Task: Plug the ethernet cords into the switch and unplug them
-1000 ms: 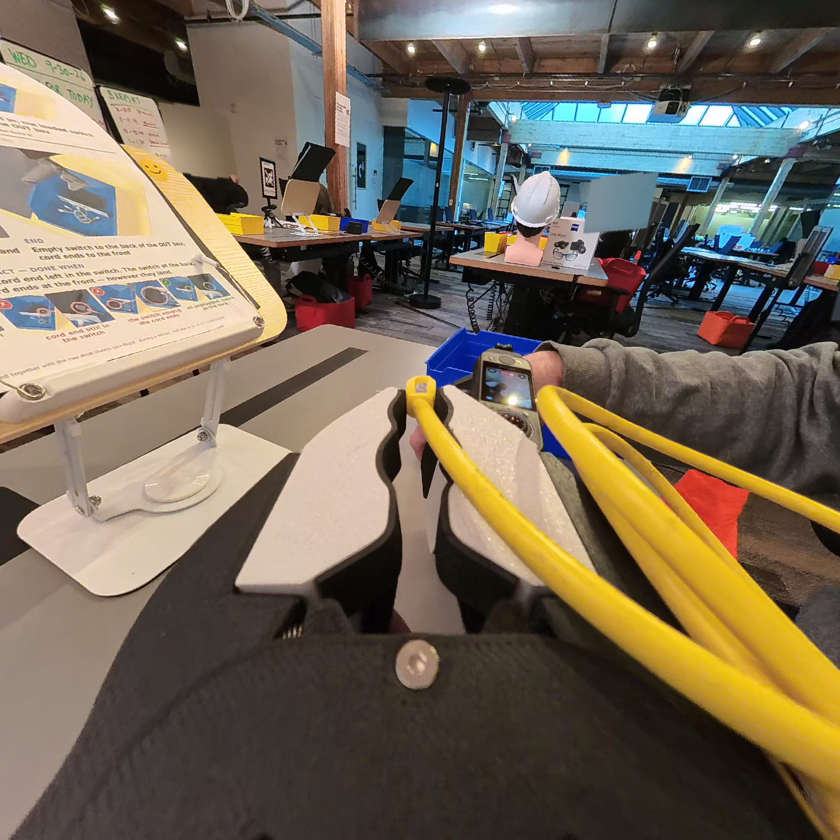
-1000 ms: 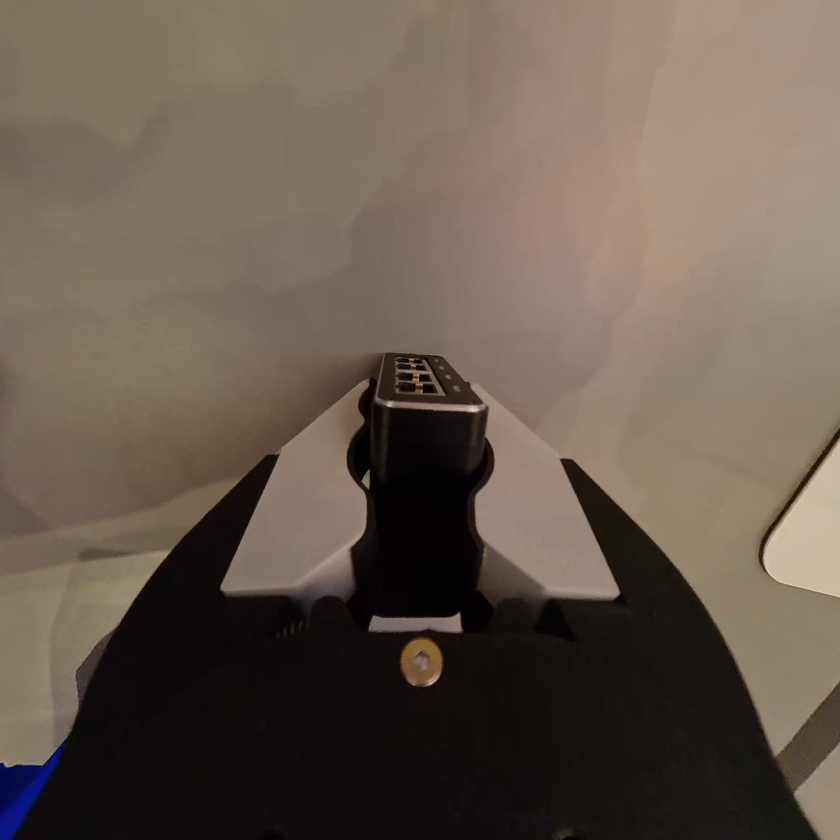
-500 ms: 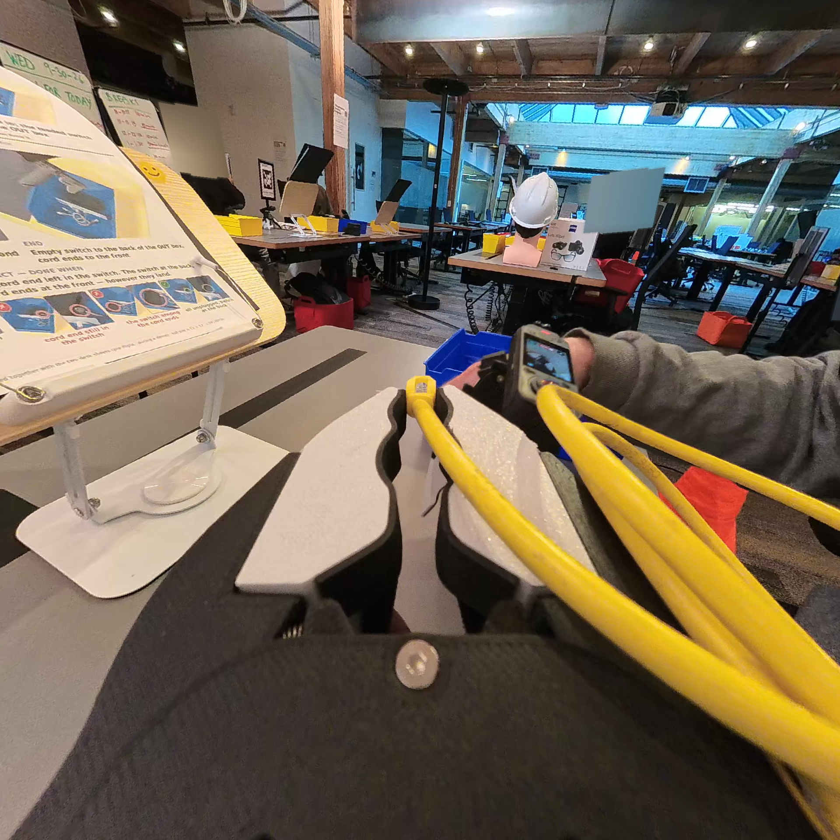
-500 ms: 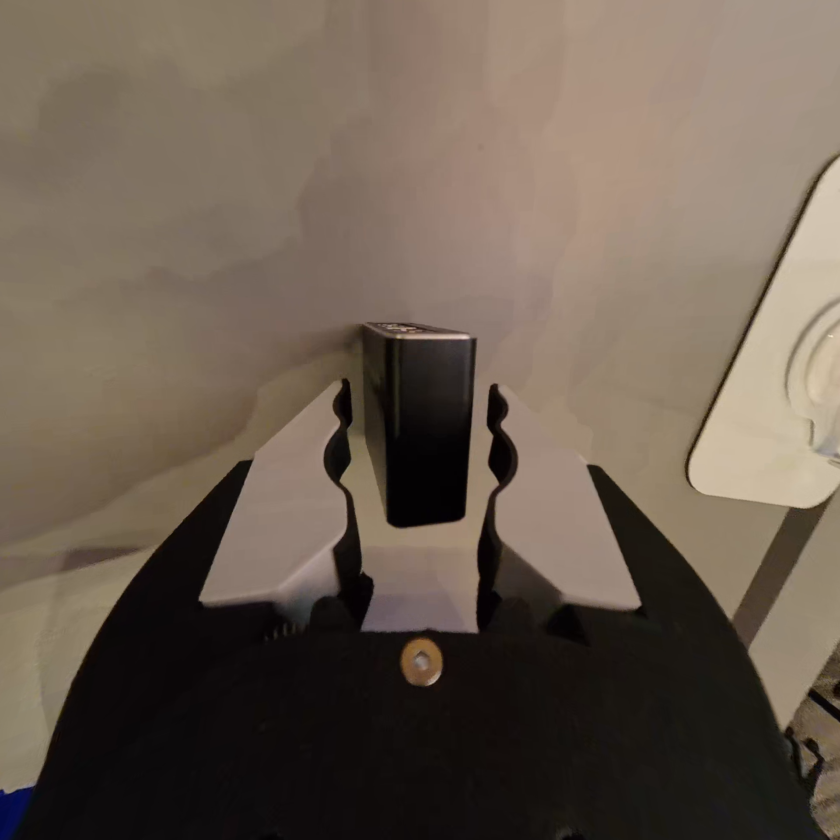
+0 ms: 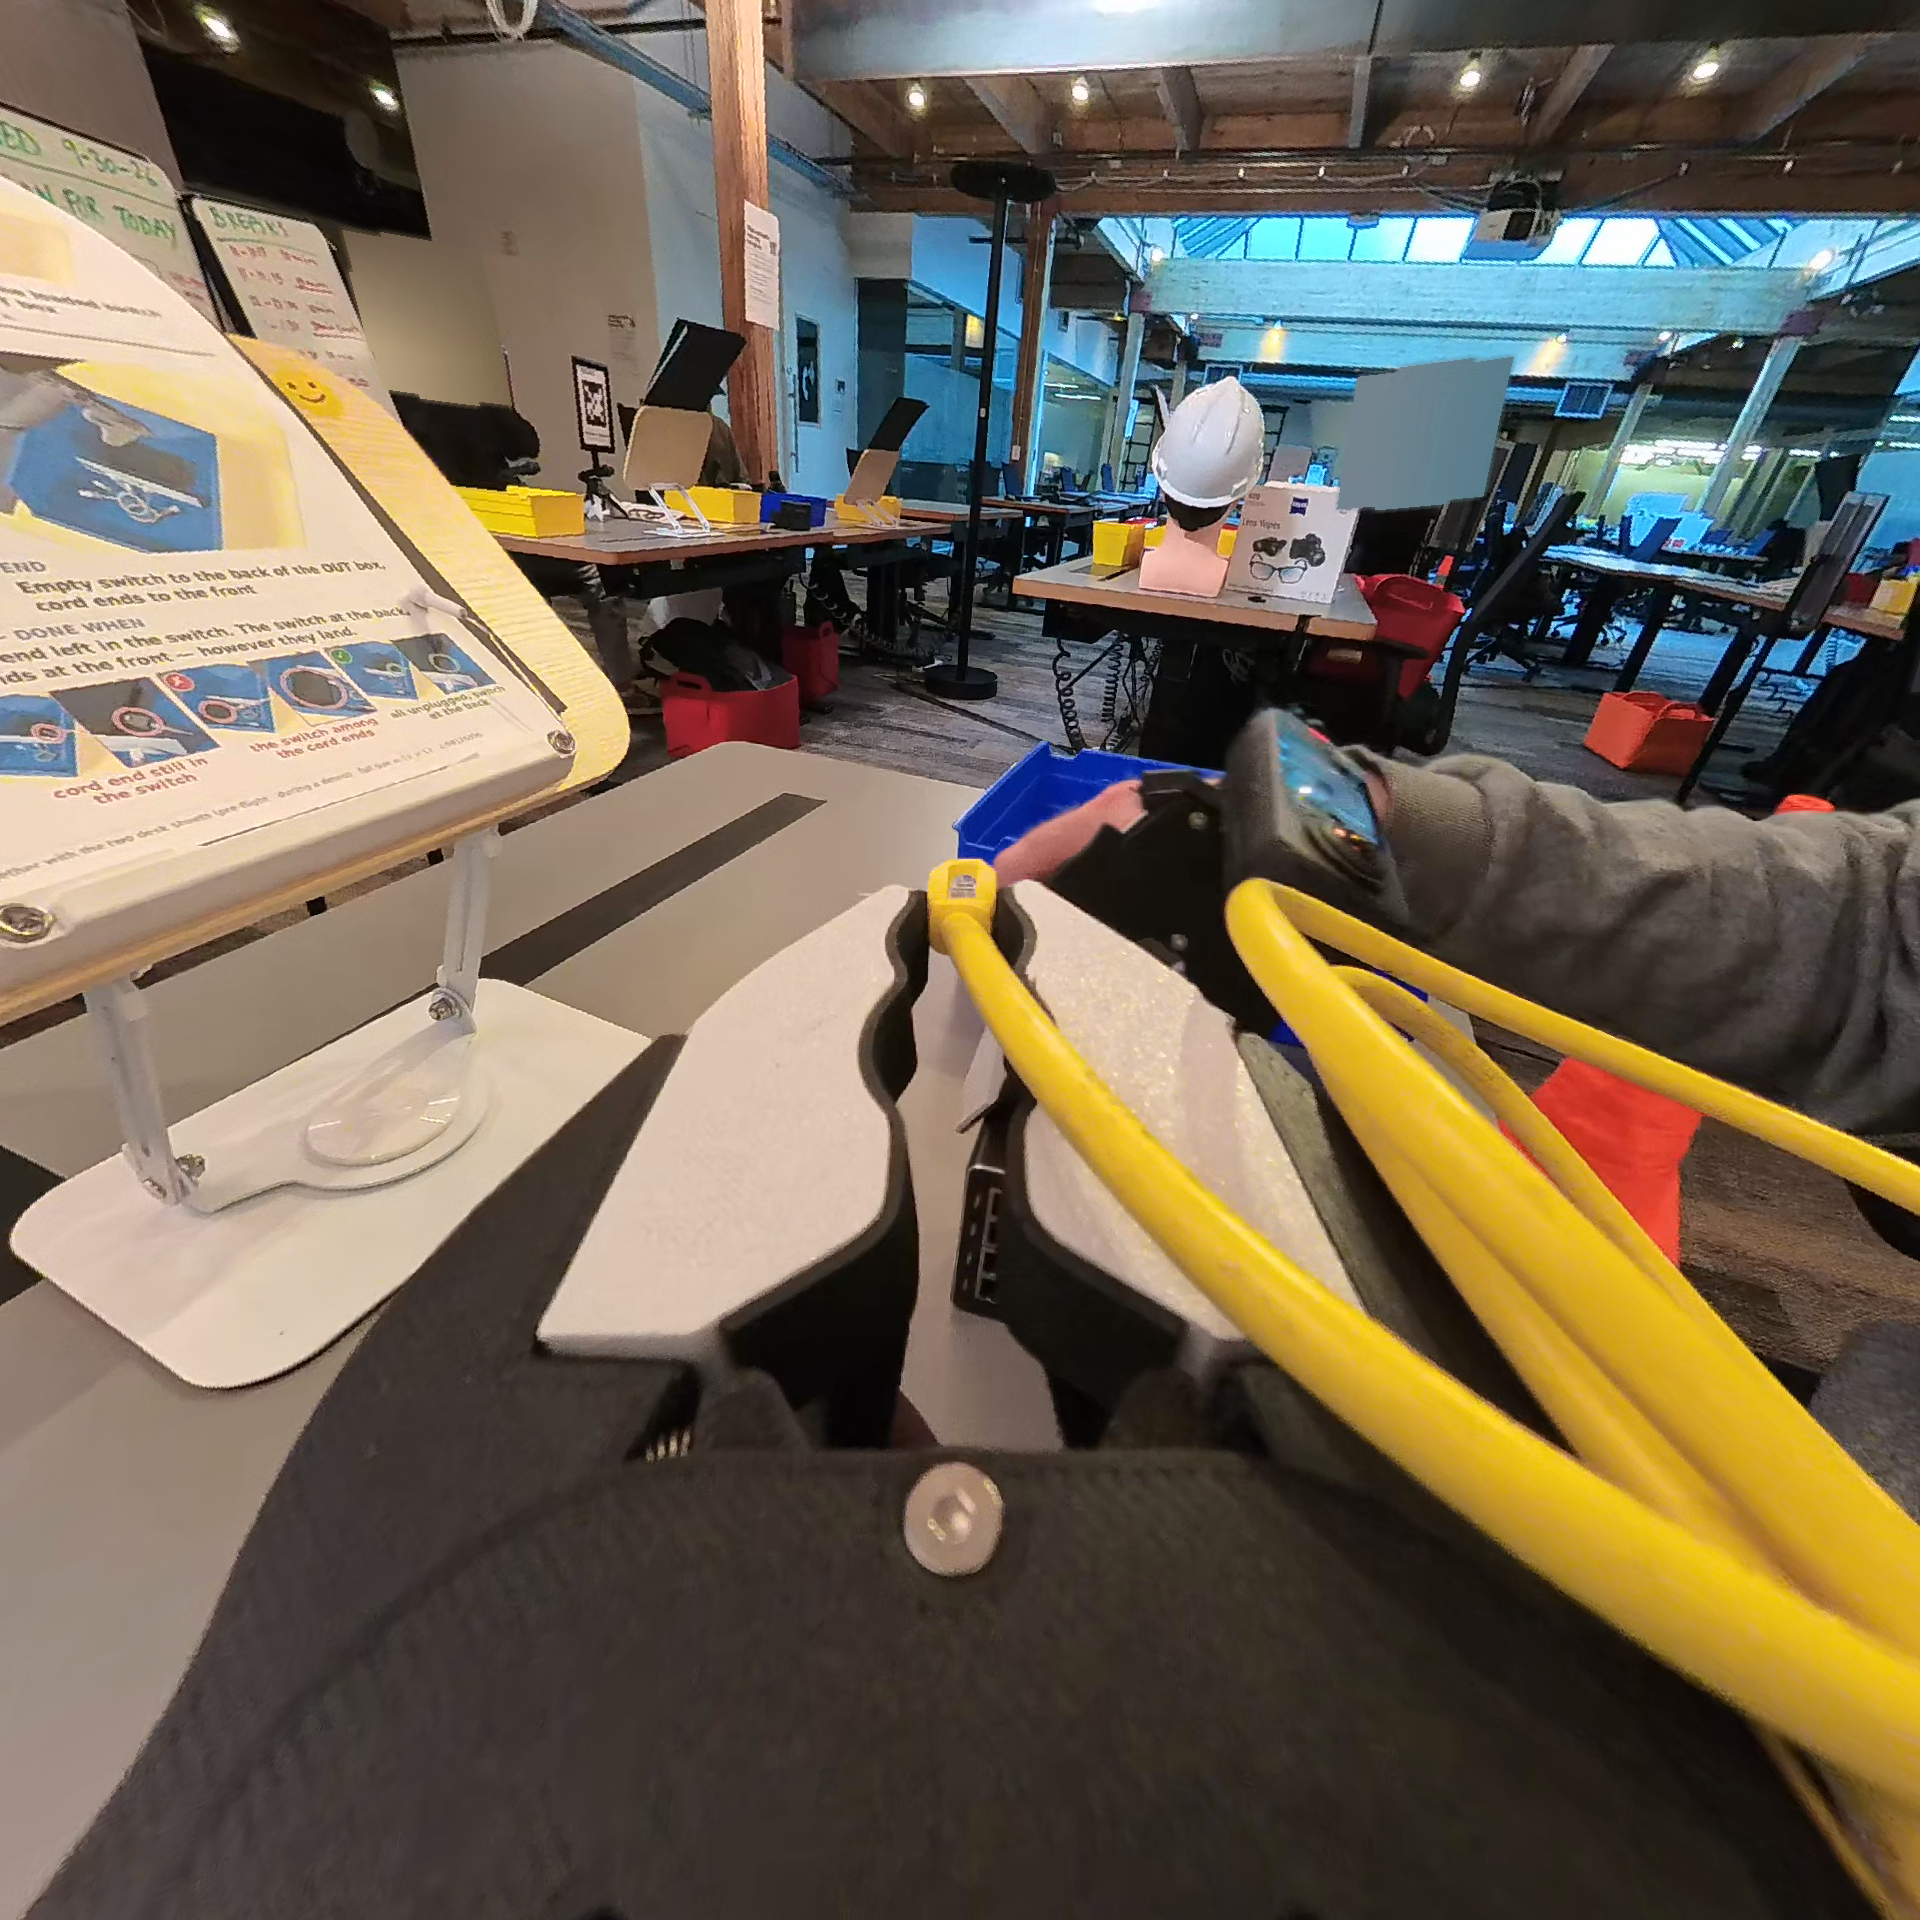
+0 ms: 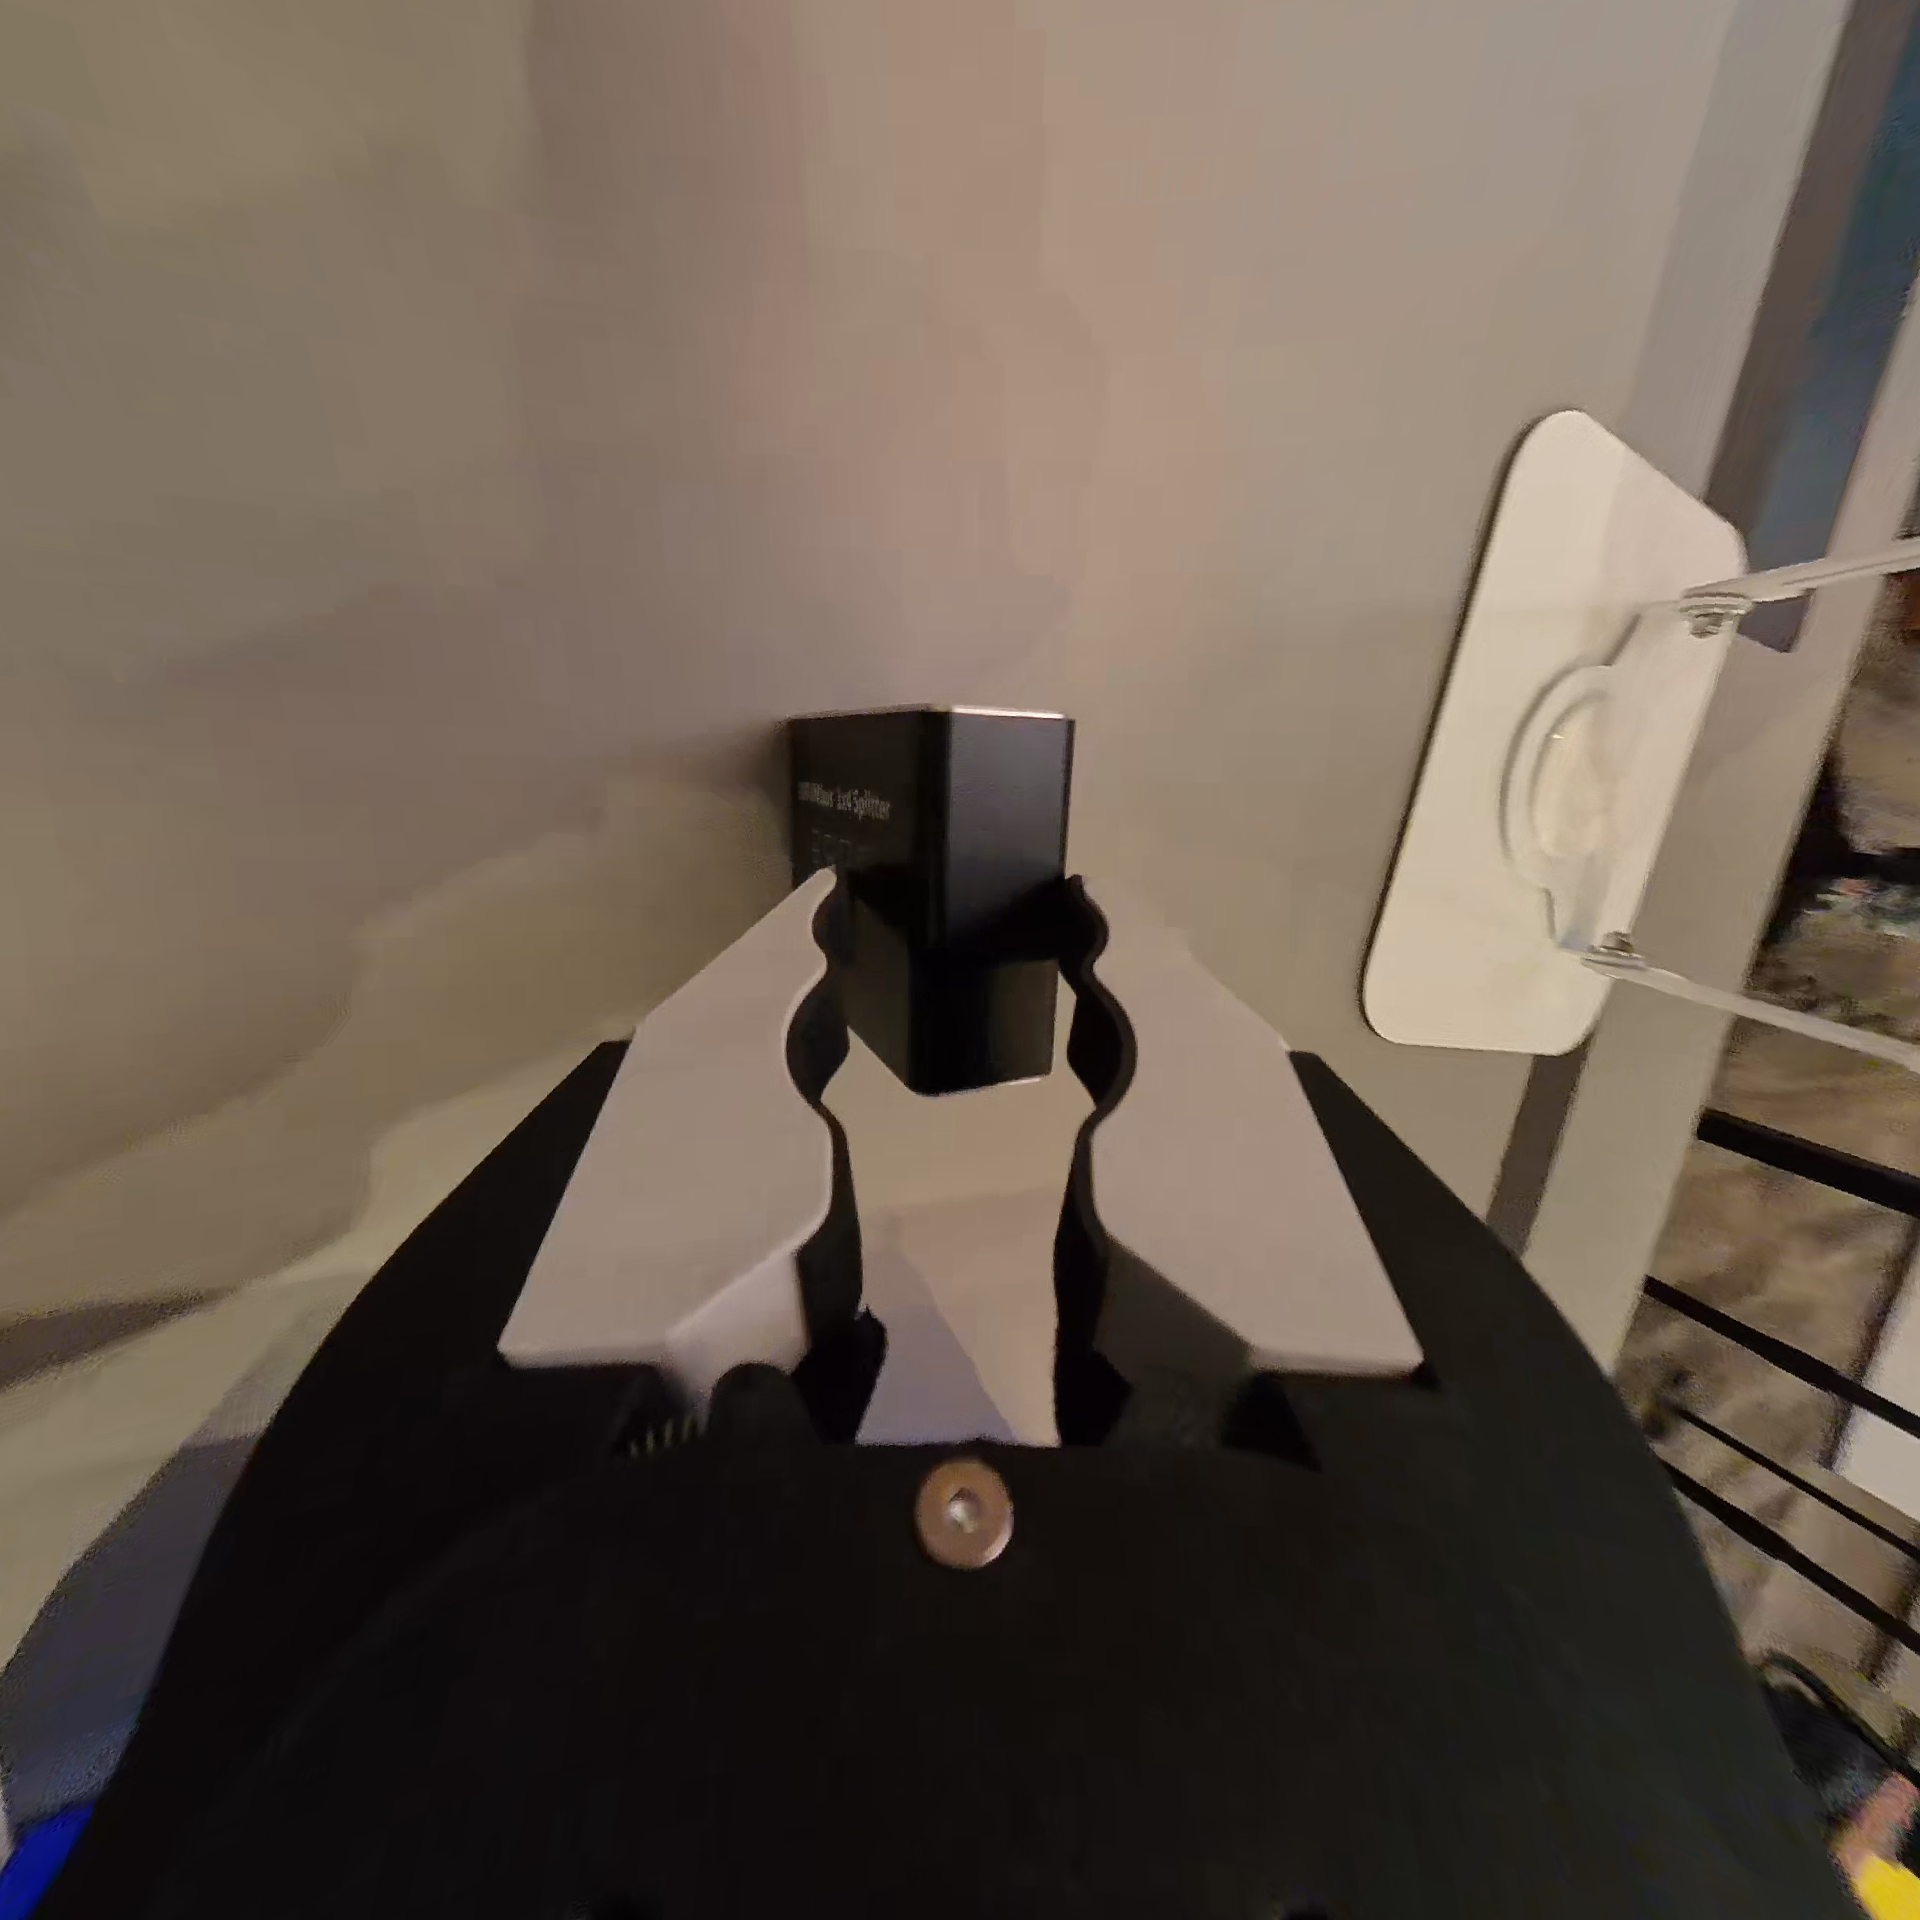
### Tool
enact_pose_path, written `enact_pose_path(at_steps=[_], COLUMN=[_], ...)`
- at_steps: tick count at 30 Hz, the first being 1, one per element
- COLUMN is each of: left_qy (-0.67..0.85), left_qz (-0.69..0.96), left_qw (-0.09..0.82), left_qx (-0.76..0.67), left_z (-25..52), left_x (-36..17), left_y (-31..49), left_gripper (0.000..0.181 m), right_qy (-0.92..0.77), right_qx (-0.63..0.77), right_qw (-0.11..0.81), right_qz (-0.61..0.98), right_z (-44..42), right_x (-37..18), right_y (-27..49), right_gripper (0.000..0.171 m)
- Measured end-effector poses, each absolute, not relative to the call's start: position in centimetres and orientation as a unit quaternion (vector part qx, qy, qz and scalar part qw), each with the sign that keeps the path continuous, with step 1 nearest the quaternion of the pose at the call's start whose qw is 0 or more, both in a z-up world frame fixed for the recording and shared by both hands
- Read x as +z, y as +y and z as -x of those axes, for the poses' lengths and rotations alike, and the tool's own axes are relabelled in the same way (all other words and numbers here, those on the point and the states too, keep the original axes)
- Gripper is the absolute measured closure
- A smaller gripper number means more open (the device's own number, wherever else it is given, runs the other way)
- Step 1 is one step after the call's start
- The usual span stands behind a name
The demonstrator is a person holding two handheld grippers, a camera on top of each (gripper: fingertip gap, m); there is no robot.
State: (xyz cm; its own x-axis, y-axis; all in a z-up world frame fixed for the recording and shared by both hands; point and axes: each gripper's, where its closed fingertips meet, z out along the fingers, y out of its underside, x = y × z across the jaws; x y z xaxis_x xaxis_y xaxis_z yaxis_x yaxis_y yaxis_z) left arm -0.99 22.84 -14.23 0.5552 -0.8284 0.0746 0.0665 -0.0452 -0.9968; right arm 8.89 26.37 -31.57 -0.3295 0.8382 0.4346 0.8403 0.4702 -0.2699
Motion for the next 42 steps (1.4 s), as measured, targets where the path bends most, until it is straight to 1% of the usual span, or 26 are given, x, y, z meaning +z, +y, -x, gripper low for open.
enact_pose_path(at_steps=[6, 18, 28, 34, 42], left_qy=[0.303, 0.297, 0.292, 0.286, 0.284], left_qz=[0.625, 0.627, 0.630, 0.632, 0.633], left_qw=[0.623, 0.622, 0.620, 0.619, 0.615], left_qx=[-0.360, -0.363, -0.364, -0.369, -0.374], left_z=[1.3, 1.8, 2.1, 2.5, 2.4], left_x=[-14.0, -14.3, -14.5, -14.8, -15.1], left_y=[22.8, 23.2, 23.4, 23.8, 23.9], left_gripper=[0.169, 0.170, 0.169, 0.170, 0.169], right_qy=[-0.817, -0.802, -0.743, -0.690, -0.652], right_qx=[0.086, 0.185, 0.313, 0.393, 0.455], right_qw=[0.185, 0.099, 0.009, -0.049, -0.069], right_qz=[0.540, 0.559, 0.592, 0.605, 0.603], right_z=[-8.3, -7.9, -7.7, -7.3, -6.8], right_x=[-31.6, -31.9, -32.7, -33.5, -34.2], right_y=[27.3, 28.7, 29.7, 28.9, 28.0], right_gripper=[0.136, 0.136, 0.136, 0.135, 0.135])
